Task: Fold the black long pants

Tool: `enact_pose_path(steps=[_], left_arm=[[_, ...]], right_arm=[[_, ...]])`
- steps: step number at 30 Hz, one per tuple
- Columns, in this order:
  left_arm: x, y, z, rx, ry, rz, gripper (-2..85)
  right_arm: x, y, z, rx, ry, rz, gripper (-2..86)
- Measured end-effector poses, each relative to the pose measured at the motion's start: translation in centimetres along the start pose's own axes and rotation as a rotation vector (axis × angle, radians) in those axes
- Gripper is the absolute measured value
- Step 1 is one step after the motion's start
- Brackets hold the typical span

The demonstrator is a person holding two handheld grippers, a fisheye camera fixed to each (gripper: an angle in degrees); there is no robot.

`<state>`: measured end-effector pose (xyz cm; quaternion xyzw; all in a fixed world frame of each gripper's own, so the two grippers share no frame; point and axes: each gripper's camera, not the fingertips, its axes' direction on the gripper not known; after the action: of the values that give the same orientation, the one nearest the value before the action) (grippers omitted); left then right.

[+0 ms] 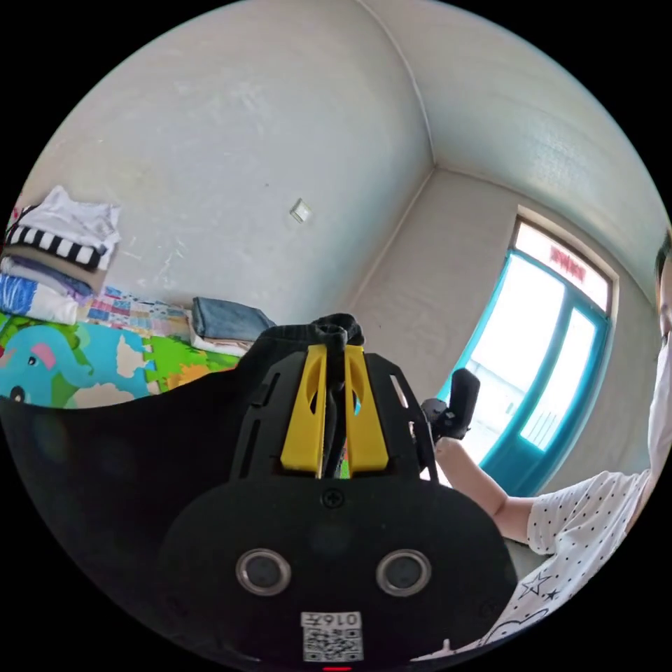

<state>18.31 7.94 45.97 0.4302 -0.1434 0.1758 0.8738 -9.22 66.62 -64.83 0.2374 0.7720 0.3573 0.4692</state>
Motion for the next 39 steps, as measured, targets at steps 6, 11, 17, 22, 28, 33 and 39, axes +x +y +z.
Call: enact_pose_path(steps=[6,11,17,22,28,33,39], left_arm=[[4.0,2.6,8.0,-0.126,-0.047,0.054,3.7],[2.8,2.8,6.8,-0.072,-0.003,-0.025,3.1],[2.8,1.8,4.2,-0.036,-0.008,-0.011,2.9],[2.9,1.2,2.1,0.001,-0.008,-0.014,2.7],[2.9,0.1,-2.1,0.096,-0.006,-0.03,2.6],[3.3,0.1,-3.7,0.132,-0.028,-0.032,2.6],[4.4,0.9,-3.6,0.147,-0.042,-0.038,2.4]], right_arm=[[3.1,5.9,-5.4,0.257,0.023,0.329,6.9],[1.8,4.7,-2.3,0.083,0.043,0.323,8.2],[-1.7,3.4,1.7,0.018,0.035,0.116,8.9],[-3.1,1.6,4.2,-0.068,0.126,0.051,2.8],[-2.5,-1.5,2.3,0.004,0.198,0.0,0.4],[-1.9,-3.4,1.1,0.062,0.269,-0.051,-0.2],[-2.6,-5.6,7.2,-0.087,0.134,-0.088,-0.2]])
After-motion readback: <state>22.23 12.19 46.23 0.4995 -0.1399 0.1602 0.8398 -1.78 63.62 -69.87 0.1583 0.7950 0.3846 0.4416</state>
